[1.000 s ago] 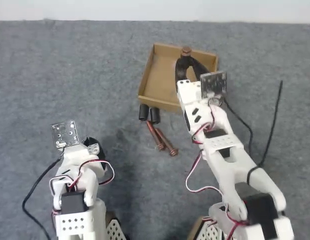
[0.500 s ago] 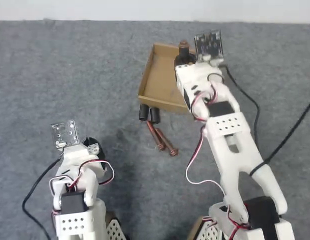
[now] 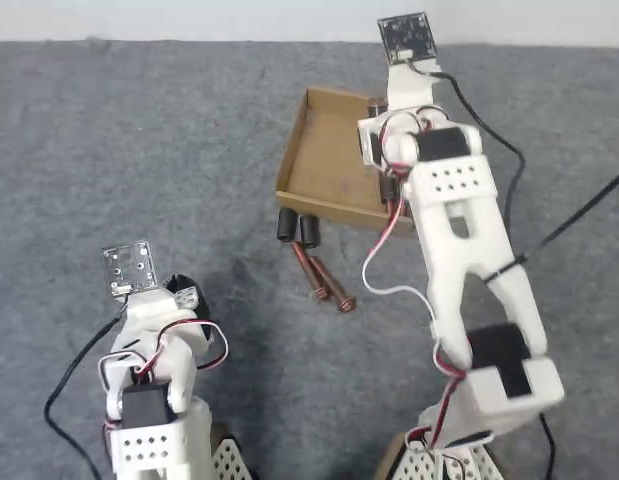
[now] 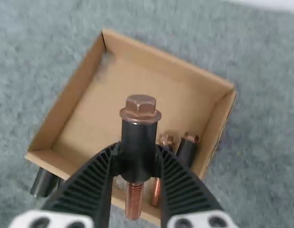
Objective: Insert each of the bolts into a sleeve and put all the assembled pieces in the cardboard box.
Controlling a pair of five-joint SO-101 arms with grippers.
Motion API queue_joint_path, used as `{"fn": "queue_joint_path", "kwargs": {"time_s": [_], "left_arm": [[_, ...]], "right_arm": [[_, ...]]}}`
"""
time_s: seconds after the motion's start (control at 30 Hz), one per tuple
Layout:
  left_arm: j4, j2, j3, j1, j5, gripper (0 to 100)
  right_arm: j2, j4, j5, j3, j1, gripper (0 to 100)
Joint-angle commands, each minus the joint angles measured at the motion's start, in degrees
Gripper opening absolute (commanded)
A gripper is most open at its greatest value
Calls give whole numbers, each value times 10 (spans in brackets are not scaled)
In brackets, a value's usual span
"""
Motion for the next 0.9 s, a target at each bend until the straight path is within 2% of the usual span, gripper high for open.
{"fn": "queue_joint_path", "kwargs": {"time_s": [0.0,0.23,0.67,0.87], "left_arm": [[4,-4,-7,-3,-5,11],[4,-4,-7,-11,-5,11],[4,-4,-7,-21,-5,11],[4,-4,-7,-19,-5,11]], "right_arm": [[22,48,-20,-101,10,6],[117,93,-56,-179,-1,6],[225,35,-58,-187,-4,6],[253,38,-89,-187,-5,6]]}}
